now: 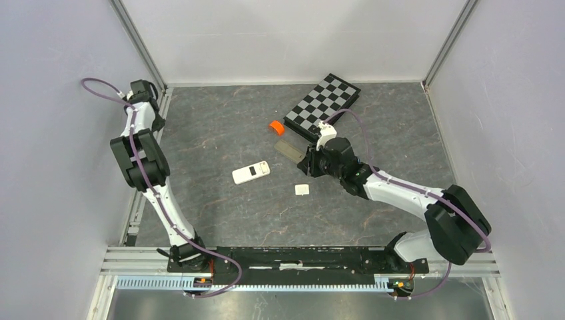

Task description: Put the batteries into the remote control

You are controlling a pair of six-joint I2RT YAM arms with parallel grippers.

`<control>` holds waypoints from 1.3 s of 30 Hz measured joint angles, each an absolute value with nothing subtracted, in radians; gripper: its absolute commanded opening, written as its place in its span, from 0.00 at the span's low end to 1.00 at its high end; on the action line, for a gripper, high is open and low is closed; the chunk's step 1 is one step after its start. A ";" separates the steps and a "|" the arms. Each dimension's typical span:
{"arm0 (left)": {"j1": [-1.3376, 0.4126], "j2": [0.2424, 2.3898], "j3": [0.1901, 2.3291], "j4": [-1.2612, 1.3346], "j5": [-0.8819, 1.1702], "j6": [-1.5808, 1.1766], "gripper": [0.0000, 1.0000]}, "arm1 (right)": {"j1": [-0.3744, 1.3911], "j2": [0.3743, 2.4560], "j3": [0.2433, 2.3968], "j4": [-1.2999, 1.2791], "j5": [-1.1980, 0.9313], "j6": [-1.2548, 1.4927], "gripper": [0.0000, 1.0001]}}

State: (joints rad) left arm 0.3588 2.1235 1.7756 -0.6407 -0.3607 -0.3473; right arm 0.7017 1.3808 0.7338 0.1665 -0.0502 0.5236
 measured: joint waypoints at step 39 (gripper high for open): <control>0.434 2.376 1.979 -0.717 -0.250 -0.181 0.35 | 0.690 1.503 0.802 0.148 -0.090 0.561 0.28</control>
